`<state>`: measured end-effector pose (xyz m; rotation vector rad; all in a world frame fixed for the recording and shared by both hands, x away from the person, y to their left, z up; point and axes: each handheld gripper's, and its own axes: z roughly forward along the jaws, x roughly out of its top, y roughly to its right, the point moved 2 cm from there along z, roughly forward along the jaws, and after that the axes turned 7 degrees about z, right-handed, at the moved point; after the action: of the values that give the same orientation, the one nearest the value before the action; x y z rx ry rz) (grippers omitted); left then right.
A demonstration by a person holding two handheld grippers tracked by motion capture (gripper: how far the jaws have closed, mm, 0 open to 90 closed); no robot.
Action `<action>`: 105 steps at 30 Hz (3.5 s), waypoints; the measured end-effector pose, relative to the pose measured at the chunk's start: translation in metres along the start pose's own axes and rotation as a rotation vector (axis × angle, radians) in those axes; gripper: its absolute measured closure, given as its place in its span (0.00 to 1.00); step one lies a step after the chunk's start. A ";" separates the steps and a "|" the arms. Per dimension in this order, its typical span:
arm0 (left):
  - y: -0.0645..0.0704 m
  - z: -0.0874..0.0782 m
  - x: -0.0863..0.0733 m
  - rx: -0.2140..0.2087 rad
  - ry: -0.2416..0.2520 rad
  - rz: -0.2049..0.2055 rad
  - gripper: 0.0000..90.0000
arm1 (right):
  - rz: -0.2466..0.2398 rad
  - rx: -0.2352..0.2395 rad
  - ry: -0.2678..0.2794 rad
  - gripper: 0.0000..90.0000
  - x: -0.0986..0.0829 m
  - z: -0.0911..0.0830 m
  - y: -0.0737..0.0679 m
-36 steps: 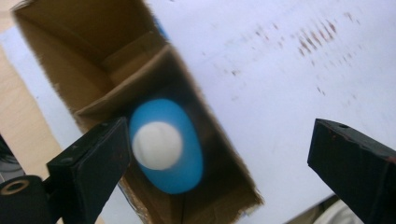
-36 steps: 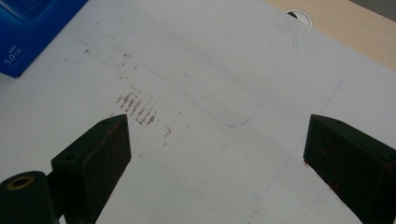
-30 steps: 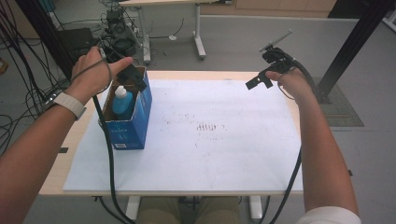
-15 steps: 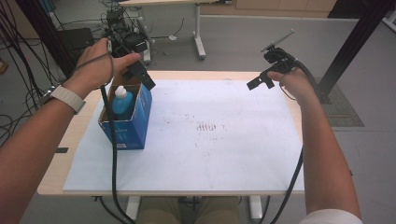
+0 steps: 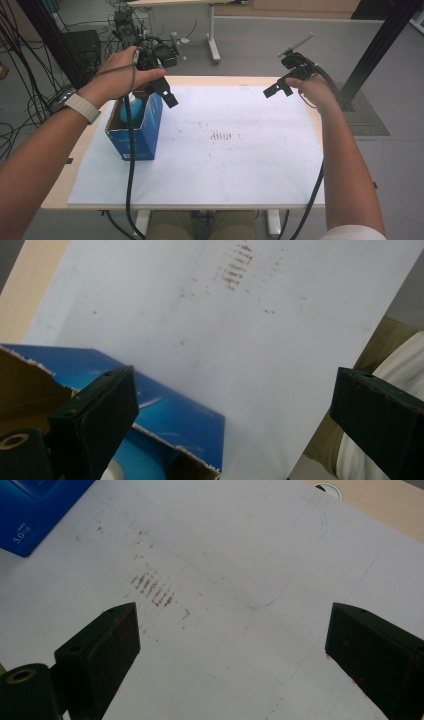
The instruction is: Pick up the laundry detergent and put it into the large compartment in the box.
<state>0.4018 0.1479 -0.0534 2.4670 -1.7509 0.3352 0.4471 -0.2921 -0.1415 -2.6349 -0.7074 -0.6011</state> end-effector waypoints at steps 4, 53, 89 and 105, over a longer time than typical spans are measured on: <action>0.011 0.004 0.007 -0.016 0.020 0.049 0.06 | 0.002 0.002 -0.005 0.08 0.000 0.002 0.001; 0.046 0.050 0.053 -0.116 -0.051 0.259 0.06 | 0.011 0.005 -0.004 0.08 -0.002 0.006 0.003; 0.047 0.055 0.051 -0.114 -0.061 0.259 0.06 | 0.010 -0.001 -0.006 0.08 -0.003 0.009 0.001; 0.048 0.058 0.054 -0.121 -0.068 0.261 0.07 | 0.021 0.001 0.003 0.08 -0.009 0.007 0.006</action>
<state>0.3813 0.0700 -0.0996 2.1959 -2.0592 0.1598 0.4450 -0.2973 -0.1533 -2.6366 -0.6779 -0.5976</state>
